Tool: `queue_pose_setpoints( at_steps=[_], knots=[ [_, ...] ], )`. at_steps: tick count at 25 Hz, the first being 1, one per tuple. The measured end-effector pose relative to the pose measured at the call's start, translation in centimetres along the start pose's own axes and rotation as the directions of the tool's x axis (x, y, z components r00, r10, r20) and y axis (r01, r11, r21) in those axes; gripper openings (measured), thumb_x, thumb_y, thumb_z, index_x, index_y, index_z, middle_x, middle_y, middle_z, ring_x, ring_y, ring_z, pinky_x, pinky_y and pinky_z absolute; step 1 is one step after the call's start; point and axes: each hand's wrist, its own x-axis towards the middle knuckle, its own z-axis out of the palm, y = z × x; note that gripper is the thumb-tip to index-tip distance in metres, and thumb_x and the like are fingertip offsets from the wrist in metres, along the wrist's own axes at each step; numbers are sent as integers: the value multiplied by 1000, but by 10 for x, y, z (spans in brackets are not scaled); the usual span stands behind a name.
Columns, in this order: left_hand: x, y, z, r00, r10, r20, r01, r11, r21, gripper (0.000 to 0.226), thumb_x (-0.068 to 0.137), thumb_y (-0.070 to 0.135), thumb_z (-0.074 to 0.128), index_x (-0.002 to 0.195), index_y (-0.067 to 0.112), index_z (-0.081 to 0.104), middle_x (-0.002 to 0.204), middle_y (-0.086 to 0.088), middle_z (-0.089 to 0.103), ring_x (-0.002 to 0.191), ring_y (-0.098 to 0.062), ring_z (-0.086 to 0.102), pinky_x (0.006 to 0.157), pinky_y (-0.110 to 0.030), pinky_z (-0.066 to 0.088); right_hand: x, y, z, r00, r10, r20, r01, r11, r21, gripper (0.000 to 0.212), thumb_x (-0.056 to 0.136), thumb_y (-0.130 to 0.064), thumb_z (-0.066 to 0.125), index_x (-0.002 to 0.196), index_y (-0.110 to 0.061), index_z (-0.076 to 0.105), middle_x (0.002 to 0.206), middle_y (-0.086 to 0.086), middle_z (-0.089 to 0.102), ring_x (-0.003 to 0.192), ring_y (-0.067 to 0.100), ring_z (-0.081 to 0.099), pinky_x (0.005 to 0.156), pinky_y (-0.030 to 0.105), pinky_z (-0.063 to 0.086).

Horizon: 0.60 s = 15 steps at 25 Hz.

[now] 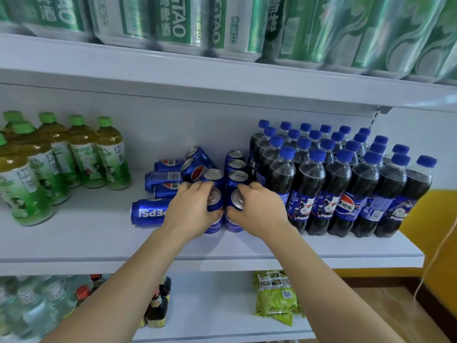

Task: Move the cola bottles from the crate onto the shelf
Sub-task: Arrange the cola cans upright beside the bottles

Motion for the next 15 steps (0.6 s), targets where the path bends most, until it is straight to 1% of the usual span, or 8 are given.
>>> queue_pose_setpoints(
  at_steps=[3, 6, 8, 12, 15],
  knots=[
    [10, -2, 1, 1000, -2, 27, 2, 1000, 9, 71, 84, 52, 70, 145, 24, 44, 144, 4, 54, 127, -28, 43, 98, -38, 44, 13, 2, -5, 998, -51, 44, 53, 997, -49, 44, 90, -51, 58, 118, -17, 60, 117, 5, 60, 98, 28, 63, 68, 32, 41],
    [15, -3, 2, 998, 12, 54, -10, 1000, -24, 69, 84, 50, 71, 143, 22, 47, 143, 1, 54, 127, -28, 45, 98, -39, 44, 20, 4, -5, 993, -68, 93, 74, 995, -61, 47, 95, -50, 55, 126, -15, 58, 130, 9, 56, 106, 30, 62, 79, 36, 50],
    [17, -5, 2, 998, 21, 64, -19, 999, -33, 66, 83, 49, 72, 139, 22, 50, 140, 0, 56, 124, -28, 48, 96, -39, 46, 22, 4, -4, 990, -62, 126, 71, 995, -64, 49, 97, -49, 53, 131, -15, 55, 134, 12, 51, 107, 32, 62, 83, 37, 52],
    [21, -13, 2, 994, 17, 107, -3, 992, -124, 64, 80, 50, 74, 135, 28, 51, 135, 1, 58, 118, -24, 57, 91, -39, 52, 27, 0, -8, 982, -77, 171, 103, 984, -145, 54, 94, -51, 59, 133, -14, 56, 136, 13, 47, 105, 32, 62, 79, 36, 51],
    [23, -16, 0, 988, -1, 153, 27, 985, -168, 72, 79, 51, 75, 142, 32, 45, 137, 4, 60, 120, -24, 59, 93, -41, 54, 29, -5, -16, 978, -95, 188, 132, 972, -196, 47, 94, -46, 61, 125, -11, 59, 125, 11, 55, 104, 31, 61, 71, 34, 45]
  ],
)
